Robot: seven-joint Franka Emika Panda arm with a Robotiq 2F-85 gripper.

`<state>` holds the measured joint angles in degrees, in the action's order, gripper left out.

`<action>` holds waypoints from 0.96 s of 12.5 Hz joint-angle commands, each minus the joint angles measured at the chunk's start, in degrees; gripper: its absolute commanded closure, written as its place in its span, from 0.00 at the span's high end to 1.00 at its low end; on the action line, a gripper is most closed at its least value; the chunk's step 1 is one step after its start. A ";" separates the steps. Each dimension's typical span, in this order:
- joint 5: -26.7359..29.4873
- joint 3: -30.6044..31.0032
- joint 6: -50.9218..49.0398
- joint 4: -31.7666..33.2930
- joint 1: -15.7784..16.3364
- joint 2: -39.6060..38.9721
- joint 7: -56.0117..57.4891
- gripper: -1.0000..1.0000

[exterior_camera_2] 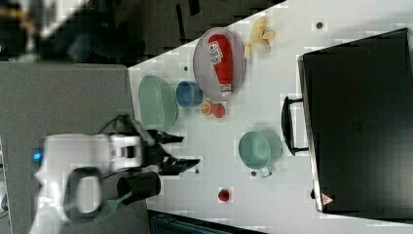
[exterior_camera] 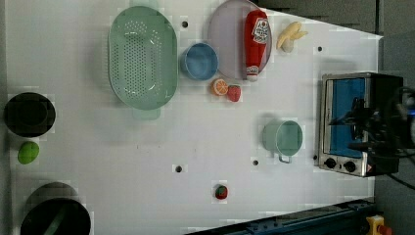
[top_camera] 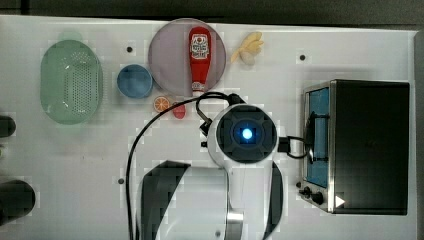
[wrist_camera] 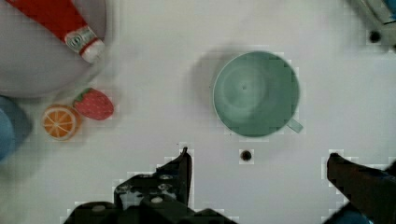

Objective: Drag mug right to left.

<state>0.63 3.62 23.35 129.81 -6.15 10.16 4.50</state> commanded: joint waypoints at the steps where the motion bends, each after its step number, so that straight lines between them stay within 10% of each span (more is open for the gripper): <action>1: 0.32 0.45 6.31 5.90 -0.28 -3.01 9.95 1.00; 12: -4.47 1.79 33.81 10.81 0.35 -23.53 33.89 1.00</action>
<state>-3.73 5.60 55.42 141.00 -5.87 -12.83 33.99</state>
